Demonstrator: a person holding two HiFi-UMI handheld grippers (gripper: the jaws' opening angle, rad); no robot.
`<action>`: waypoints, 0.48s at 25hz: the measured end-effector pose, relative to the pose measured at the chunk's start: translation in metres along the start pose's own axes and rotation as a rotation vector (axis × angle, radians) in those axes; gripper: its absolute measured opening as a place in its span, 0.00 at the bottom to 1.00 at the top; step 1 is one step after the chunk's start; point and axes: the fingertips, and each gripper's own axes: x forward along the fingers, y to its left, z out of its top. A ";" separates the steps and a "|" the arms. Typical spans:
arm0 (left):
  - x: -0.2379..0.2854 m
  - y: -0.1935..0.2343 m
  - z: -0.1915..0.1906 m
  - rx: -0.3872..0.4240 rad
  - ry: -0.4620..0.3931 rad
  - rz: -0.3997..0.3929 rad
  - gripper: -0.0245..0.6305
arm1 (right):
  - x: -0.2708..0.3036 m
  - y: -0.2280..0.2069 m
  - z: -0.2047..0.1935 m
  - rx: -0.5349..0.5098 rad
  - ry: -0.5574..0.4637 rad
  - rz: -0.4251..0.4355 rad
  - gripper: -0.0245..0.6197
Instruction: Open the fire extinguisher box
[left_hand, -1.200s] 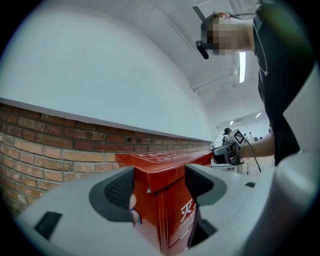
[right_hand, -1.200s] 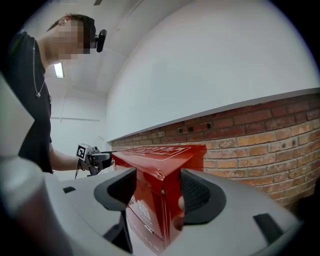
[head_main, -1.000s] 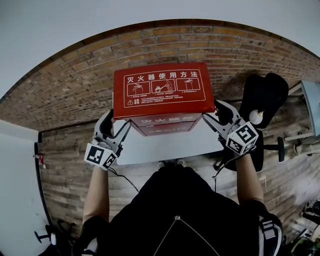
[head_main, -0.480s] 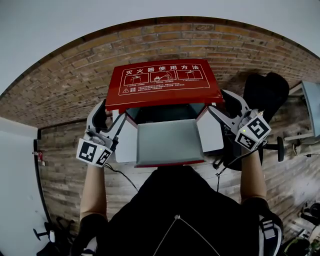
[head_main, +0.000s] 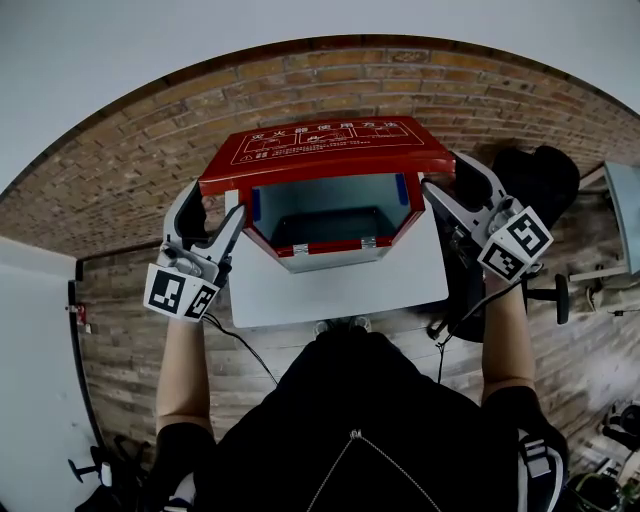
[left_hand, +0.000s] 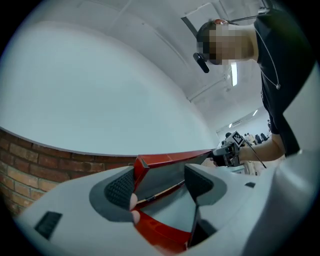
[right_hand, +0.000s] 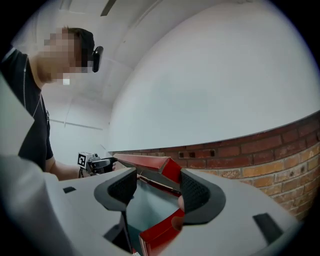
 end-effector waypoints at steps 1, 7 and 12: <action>0.003 0.002 0.003 0.006 -0.004 0.000 0.59 | 0.002 -0.002 0.004 -0.005 -0.008 -0.001 0.48; 0.025 0.021 0.019 0.022 -0.024 0.001 0.59 | 0.020 -0.021 0.028 -0.020 -0.040 -0.002 0.48; 0.049 0.043 0.029 0.017 -0.030 0.021 0.59 | 0.041 -0.042 0.045 -0.019 -0.077 -0.017 0.48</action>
